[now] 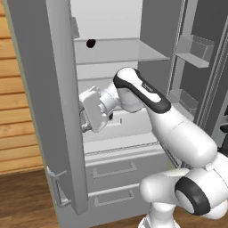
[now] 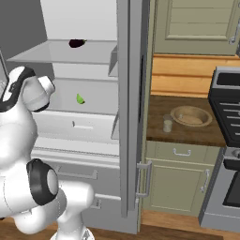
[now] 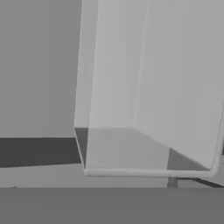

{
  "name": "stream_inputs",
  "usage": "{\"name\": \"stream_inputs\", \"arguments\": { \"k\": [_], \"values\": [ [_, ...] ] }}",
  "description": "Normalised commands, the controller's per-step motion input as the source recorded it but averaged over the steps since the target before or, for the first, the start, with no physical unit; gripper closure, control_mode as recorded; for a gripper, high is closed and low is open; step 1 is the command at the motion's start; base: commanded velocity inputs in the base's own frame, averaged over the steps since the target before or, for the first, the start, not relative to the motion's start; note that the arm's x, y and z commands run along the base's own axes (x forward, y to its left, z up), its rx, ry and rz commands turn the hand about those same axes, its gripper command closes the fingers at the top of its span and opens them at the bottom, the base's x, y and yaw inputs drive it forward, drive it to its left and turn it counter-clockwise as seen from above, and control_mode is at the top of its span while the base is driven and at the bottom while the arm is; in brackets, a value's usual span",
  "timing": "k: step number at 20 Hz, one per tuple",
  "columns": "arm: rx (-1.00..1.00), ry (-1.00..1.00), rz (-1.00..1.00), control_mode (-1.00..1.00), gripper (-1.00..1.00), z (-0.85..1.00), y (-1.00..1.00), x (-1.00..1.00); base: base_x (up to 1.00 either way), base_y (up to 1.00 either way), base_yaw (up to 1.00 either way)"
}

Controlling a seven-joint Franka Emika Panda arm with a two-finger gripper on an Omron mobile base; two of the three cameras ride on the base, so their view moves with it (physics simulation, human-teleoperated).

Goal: Grab a lemon wedge from the fridge and one ice cube from the ice bowl, and put them in the glass of lemonade.

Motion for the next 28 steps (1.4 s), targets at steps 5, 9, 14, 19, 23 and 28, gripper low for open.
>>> {"name": "stream_inputs", "arguments": {
  "k": [5, 9, 14, 19, 23, 28],
  "values": [
    [0.00, -0.05, 0.04, -1.00, -1.00, 0.05, 0.51, -0.19, 0.00, 0.00, 0.00],
    [0.00, -0.10, 0.04, -1.00, -1.00, 0.11, 0.70, -0.20, 0.00, 0.00, 0.00],
    [0.00, -0.11, 0.01, -1.00, -1.00, 0.12, 0.52, -0.38, 0.00, 0.00, 0.00],
    [0.05, -0.18, 0.00, -1.00, -1.00, 0.37, -0.15, -0.69, 0.00, 0.00, 0.00],
    [0.12, -0.26, 0.00, -1.00, -1.00, 0.53, -0.52, -0.78, 0.00, 0.00, 0.00],
    [0.05, -0.14, 0.00, -1.00, -1.00, 0.55, -0.57, -0.52, 0.00, 0.00, 0.00]
  ]
}}
